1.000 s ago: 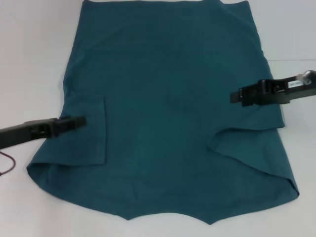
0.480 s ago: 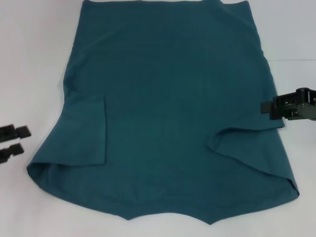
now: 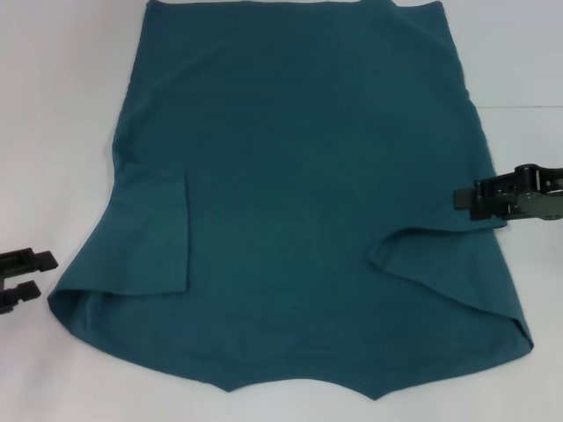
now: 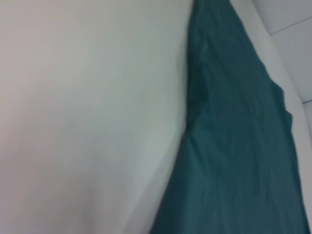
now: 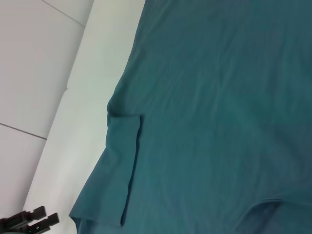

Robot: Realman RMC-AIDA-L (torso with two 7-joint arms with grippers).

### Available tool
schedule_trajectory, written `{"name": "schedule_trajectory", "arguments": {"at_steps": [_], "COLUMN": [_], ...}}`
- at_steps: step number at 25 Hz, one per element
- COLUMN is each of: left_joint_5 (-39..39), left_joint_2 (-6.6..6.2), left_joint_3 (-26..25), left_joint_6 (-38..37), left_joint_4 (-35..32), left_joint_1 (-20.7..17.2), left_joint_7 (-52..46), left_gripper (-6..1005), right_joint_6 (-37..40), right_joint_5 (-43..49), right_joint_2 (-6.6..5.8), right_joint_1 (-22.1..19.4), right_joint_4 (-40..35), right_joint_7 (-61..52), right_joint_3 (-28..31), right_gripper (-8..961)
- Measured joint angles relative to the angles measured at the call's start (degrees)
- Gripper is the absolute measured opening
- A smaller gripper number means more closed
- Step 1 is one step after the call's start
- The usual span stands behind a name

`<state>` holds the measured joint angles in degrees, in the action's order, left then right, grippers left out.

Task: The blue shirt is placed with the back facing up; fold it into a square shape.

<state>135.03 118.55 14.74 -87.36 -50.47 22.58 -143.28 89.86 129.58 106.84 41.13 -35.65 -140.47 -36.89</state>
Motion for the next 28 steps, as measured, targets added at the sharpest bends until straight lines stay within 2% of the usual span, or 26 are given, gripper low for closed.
{"name": "schedule_trajectory", "arguments": {"at_steps": [14,28], "left_joint_5": [0.15,0.15], "left_joint_2": [0.01,0.10], "left_joint_3": [1.94,3.53], "left_joint_6": [8.58,10.18], "left_joint_4": [4.28,5.87], "left_joint_1": [0.77,0.89], "left_joint_7": [0.03,0.28], "left_gripper": [611,611], "right_joint_6": [-0.68,-1.09], "right_joint_5": [-0.17,-0.21], "right_joint_2": [0.12,0.12], "right_joint_1": [-0.42,-0.44], "right_joint_4": [0.44,0.50], "right_joint_7": [0.03,0.02], "right_joint_3": [0.42,0.51], "right_gripper": [495,496]}}
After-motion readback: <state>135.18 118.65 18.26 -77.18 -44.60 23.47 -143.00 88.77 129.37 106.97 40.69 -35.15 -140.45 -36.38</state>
